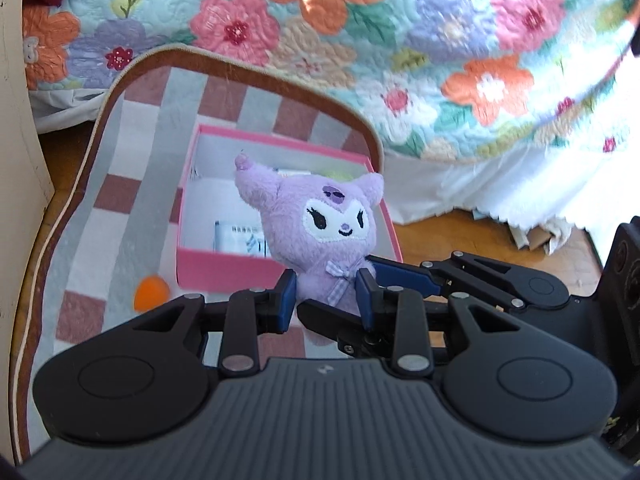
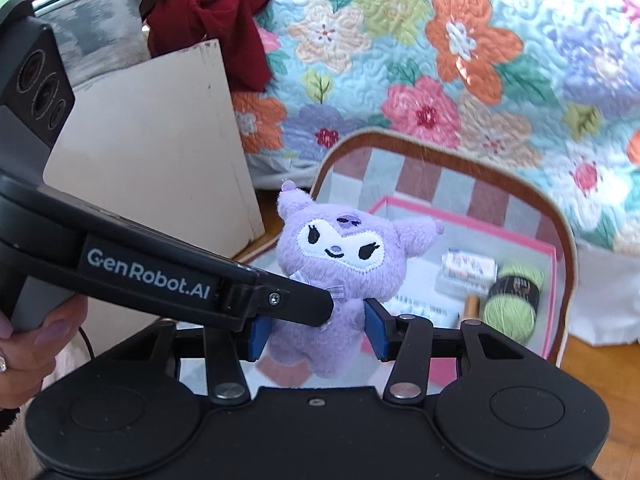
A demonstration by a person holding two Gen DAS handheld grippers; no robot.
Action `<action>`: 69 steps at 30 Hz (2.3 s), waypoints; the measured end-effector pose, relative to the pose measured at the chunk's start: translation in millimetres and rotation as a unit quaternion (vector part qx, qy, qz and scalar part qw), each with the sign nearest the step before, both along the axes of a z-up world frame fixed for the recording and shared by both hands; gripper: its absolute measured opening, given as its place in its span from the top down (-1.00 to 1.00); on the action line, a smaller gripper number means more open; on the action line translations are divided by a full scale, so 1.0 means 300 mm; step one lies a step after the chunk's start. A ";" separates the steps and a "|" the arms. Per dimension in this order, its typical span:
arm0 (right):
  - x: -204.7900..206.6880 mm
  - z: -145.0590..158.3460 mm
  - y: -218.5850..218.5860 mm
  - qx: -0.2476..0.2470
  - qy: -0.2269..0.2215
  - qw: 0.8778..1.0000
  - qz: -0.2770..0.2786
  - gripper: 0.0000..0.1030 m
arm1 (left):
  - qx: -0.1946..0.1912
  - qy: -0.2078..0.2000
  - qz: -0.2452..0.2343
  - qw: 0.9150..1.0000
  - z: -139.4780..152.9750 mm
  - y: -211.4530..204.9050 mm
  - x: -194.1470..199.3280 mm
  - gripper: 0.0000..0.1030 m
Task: Organize objects
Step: 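Carry the purple plush toy with the left tool into the pink box, then open the left tool and lift it out of the box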
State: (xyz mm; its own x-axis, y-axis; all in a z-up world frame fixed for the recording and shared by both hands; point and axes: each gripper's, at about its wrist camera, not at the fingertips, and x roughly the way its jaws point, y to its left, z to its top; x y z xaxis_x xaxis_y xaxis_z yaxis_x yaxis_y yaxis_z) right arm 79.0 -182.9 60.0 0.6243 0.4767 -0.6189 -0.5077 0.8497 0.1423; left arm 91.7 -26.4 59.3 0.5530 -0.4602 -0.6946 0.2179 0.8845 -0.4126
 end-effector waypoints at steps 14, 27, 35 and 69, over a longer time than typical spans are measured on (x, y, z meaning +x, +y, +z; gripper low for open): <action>0.383 -0.144 0.017 0.033 0.062 0.997 -0.028 -0.05 | 0.017 0.065 0.030 0.997 -0.167 -0.008 0.395 0.41; 0.702 -0.388 -0.021 0.058 0.165 0.985 -0.001 -0.04 | 0.054 0.132 0.031 0.989 -0.370 -0.049 0.676 0.41; 0.809 -0.492 -0.017 0.055 0.217 0.975 -0.003 -0.04 | 0.061 0.168 0.046 0.983 -0.474 -0.044 0.768 0.41; 0.506 -0.223 -0.085 0.008 0.158 0.987 -0.026 -0.19 | 0.128 0.071 0.024 0.989 -0.209 0.010 0.446 -0.39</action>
State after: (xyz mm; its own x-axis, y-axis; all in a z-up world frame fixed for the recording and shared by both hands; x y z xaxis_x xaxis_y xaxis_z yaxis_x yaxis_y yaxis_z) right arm 230.9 -208.5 -6.9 0.4263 0.4602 -0.7788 -0.3912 0.8700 0.3000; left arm 225.7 -23.4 -3.5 0.4586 -0.2343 -0.8572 0.1296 0.9719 -0.1963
